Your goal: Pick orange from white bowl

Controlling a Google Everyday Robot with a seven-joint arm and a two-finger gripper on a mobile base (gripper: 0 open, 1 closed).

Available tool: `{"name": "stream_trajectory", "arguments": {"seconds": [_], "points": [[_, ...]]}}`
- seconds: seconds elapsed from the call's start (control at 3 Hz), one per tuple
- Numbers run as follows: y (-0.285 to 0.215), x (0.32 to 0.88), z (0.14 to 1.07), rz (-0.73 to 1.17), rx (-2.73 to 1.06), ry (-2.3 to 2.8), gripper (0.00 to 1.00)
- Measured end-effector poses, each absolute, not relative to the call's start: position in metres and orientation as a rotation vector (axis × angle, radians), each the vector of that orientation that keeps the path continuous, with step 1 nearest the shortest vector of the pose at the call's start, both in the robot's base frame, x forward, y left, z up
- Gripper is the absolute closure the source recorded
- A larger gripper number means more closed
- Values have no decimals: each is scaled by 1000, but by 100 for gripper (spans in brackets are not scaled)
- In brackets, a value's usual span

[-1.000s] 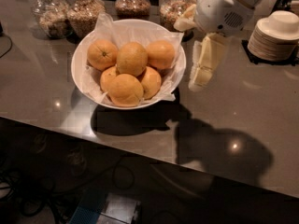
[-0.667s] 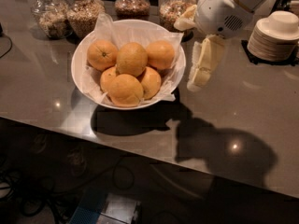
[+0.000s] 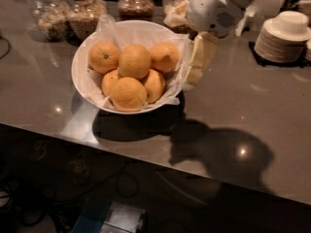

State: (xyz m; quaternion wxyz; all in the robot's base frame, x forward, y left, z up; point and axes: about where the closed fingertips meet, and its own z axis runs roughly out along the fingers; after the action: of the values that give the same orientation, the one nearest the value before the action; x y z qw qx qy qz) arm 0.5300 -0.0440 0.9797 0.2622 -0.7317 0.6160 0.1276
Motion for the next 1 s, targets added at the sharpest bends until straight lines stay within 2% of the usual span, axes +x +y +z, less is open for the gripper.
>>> {"name": "stream_trajectory", "arguments": {"seconds": [1.0], "points": [[-23, 539, 988, 380, -1996, 1592, 0]]}}
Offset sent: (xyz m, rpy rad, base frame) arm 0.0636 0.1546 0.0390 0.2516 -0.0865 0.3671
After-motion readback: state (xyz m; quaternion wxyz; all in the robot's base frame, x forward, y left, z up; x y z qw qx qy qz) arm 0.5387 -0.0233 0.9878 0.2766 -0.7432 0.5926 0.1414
